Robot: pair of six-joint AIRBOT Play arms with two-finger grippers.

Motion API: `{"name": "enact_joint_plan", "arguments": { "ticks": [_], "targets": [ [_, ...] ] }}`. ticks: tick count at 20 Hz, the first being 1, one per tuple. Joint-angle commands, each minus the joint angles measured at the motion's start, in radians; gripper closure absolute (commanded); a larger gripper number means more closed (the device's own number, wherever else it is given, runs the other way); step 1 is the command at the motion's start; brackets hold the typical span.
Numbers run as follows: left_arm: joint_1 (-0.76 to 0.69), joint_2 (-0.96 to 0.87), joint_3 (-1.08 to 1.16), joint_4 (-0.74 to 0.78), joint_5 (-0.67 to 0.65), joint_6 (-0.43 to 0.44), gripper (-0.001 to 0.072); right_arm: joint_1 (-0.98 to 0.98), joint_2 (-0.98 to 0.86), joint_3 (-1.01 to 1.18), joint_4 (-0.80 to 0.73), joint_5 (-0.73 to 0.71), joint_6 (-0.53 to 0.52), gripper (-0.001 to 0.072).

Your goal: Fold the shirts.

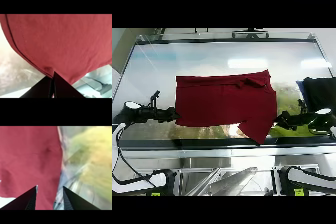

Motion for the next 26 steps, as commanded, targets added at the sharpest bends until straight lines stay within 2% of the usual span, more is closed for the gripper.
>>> {"name": "enact_joint_plan", "arguments": {
  "ticks": [1,5,6,7,15,17,19,21,26],
  "targets": [
    [0.031,0.001,0.028,0.002,-0.023,-0.006,0.0686,0.057,-0.055,-0.048,0.016,-0.029,-0.005,0.0349],
    [0.061,0.001,0.041,-0.003,-0.037,-0.006,0.0687,0.138,-0.082,-0.051,0.127,-0.057,-0.056,0.0359],
    [0.067,0.001,0.041,-0.002,-0.042,-0.005,0.0686,0.14,-0.082,-0.047,0.158,-0.05,-0.087,0.0573],
    [0.075,0.001,0.042,-0.003,-0.049,-0.005,0.0686,0.135,-0.08,-0.04,0.162,-0.041,-0.097,0.0697],
    [0.191,0.001,0.041,-0.002,-0.127,0.002,0.0687,-0.007,0.039,-0.028,0.141,0.007,-0.123,0.0698],
    [0.173,0.001,0.042,-0.004,-0.119,0.008,0.0686,0.007,0.043,-0.022,0.228,0.031,-0.184,0.0698],
    [0.153,0.001,0.069,-0.006,-0.127,0.008,0.0685,0.036,0.043,0.018,0.389,0.045,-0.257,0.0698],
    [0.127,0.001,0.152,-0.006,-0.15,0.006,0.0685,0.081,0.039,0.102,0.495,0.02,-0.284,0.0698],
    [0.052,-0.077,0.423,-0.003,-0.082,0.006,0.068,0.219,-0.118,0.443,0.527,-0.153,-0.272,0.0698]
  ]
}}
